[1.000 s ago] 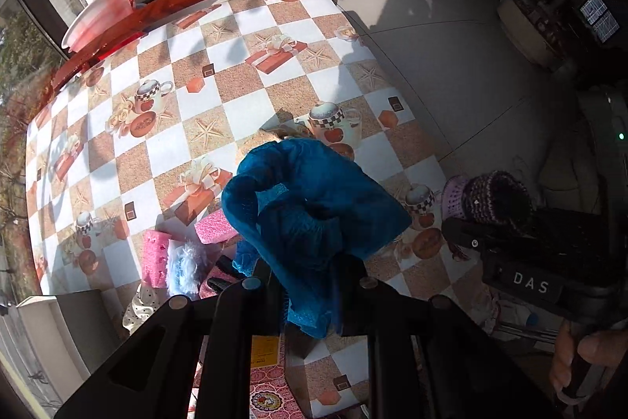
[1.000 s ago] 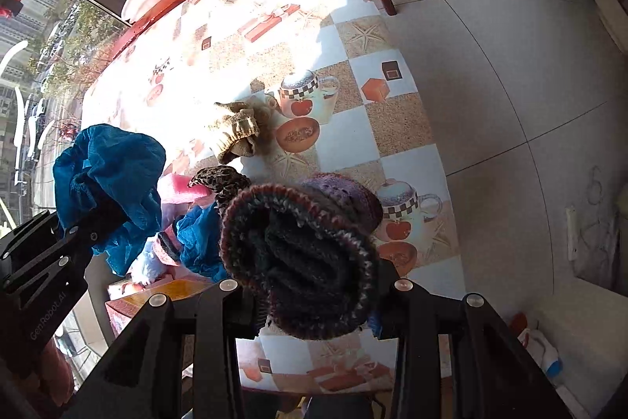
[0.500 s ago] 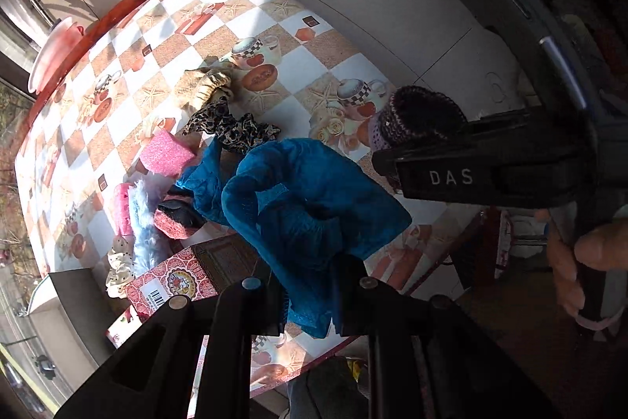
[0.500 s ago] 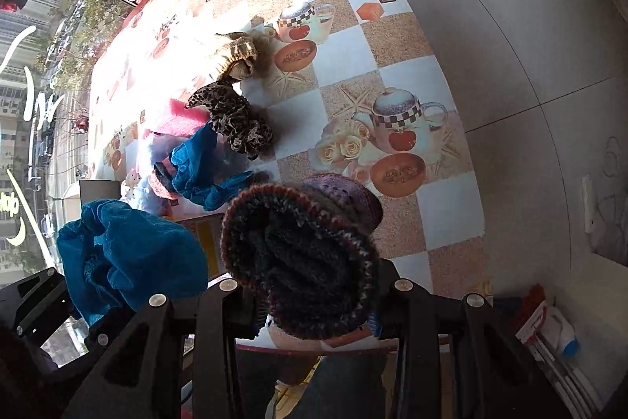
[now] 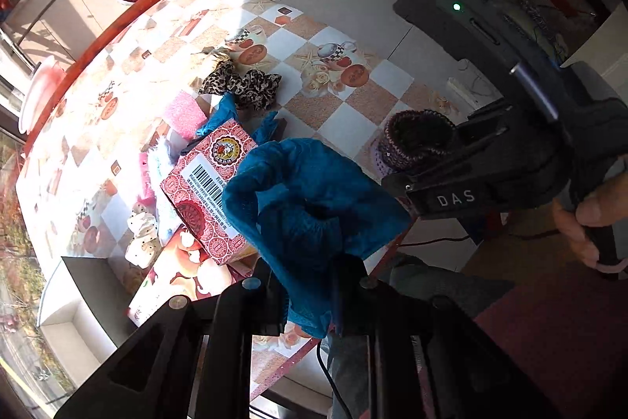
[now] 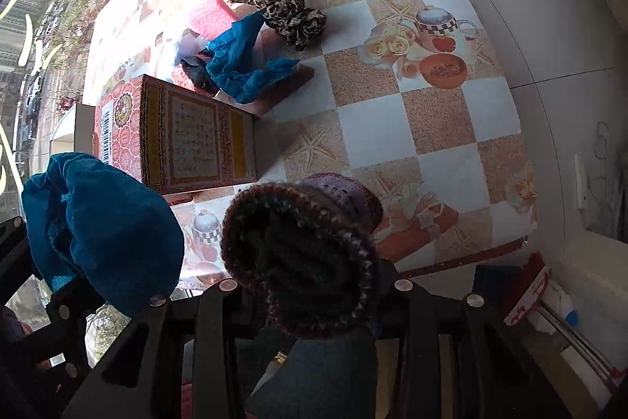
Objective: Organize soft objects
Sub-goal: 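Carry the blue bag and knit hat with both tools over the white box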
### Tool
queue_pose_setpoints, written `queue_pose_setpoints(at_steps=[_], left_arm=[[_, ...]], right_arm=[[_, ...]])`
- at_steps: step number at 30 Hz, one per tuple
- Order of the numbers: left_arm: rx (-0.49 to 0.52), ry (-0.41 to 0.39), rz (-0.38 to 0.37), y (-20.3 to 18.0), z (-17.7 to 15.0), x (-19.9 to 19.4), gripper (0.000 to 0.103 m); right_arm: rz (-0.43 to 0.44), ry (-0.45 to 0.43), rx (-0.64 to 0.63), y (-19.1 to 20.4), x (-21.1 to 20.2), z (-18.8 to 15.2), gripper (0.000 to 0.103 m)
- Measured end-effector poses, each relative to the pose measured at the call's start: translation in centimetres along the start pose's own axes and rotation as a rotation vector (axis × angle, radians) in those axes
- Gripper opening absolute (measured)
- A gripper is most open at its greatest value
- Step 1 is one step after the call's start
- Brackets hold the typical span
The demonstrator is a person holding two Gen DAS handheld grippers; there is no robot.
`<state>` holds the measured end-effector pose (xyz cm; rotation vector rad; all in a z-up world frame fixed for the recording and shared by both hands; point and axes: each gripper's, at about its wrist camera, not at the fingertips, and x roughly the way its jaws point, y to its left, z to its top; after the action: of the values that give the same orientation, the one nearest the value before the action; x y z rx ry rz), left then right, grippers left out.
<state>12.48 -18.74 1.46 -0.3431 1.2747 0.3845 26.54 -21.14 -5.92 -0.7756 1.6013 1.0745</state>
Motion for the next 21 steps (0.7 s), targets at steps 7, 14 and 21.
queue_pose_setpoints(at_steps=[7, 14, 21], left_arm=[[-0.149, -0.073, 0.066, 5.4, -4.5, -3.1, 0.018], [-0.362, -0.141, 0.155, 11.2, -8.4, -5.6, 0.018], [-0.569, -0.177, 0.225, 15.6, -12.4, -6.9, 0.018]], right_arm=[[-0.006, 0.031, -0.175, 6.4, 0.1, -1.9, 0.039], [-0.015, 0.021, -0.442, 14.5, -1.1, -2.6, 0.039], [-0.045, -0.002, -0.646, 21.3, -1.7, -2.2, 0.039]])
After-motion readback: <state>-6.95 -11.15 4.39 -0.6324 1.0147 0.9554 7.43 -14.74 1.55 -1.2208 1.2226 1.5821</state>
